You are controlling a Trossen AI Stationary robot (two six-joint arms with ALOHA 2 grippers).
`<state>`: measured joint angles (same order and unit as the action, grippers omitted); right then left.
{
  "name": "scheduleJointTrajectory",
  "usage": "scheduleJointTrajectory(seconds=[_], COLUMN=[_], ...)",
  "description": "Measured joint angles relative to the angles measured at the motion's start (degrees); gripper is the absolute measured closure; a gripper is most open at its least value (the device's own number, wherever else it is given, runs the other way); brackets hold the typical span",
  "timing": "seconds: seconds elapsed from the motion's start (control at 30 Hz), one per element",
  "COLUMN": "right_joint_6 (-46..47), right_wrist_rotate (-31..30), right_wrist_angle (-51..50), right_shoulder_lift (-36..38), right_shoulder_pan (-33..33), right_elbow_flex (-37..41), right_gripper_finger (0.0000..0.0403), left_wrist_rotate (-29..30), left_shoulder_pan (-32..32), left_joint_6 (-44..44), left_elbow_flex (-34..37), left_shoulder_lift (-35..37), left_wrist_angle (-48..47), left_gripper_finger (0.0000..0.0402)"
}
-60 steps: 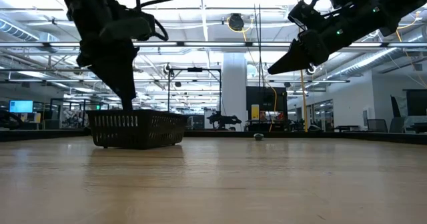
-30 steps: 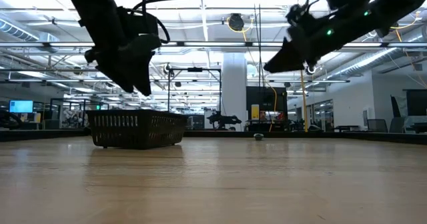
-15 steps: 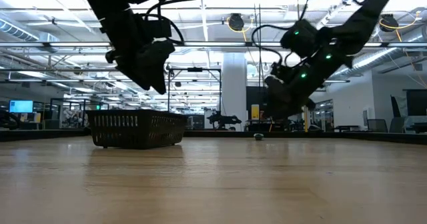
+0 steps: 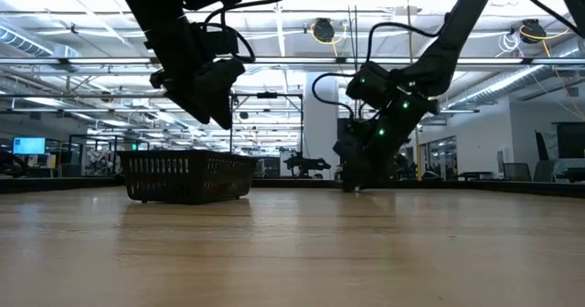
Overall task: Pick & Place Nail Polish
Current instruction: Put the dark green nail polish into the basket
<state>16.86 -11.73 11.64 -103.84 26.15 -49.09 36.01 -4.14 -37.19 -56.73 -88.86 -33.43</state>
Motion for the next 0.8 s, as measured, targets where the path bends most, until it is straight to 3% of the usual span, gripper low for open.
scheduleJointTrajectory(seconds=[0.17,0.43,0.63,0.8], right_joint_6=[-1.49,-17.71,-17.11,-15.79], right_wrist_rotate=[1.46,2.44,10.37,12.07], right_wrist_angle=[0.12,-0.02,-3.08,-5.67], right_shoulder_lift=[-1.28,-0.52,-0.47,-0.41], right_shoulder_pan=[0.16,-0.73,-0.69,-0.61], right_elbow_flex=[-0.49,-0.43,-0.45,-0.52], right_gripper_finger=[0.0204,0.0204,0.0213,0.0252], left_wrist_rotate=[-0.07,-0.11,-0.11,-0.09], left_shoulder_pan=[0.00,0.00,0.00,0.00], left_joint_6=[0.00,-0.02,-0.09,-0.13], left_elbow_flex=[0.00,0.00,0.00,0.00], left_shoulder_lift=[0.00,0.00,0.00,0.00], left_wrist_angle=[0.40,0.51,0.26,0.37], left_gripper_finger=[0.0123,0.0123,0.0123,0.0123])
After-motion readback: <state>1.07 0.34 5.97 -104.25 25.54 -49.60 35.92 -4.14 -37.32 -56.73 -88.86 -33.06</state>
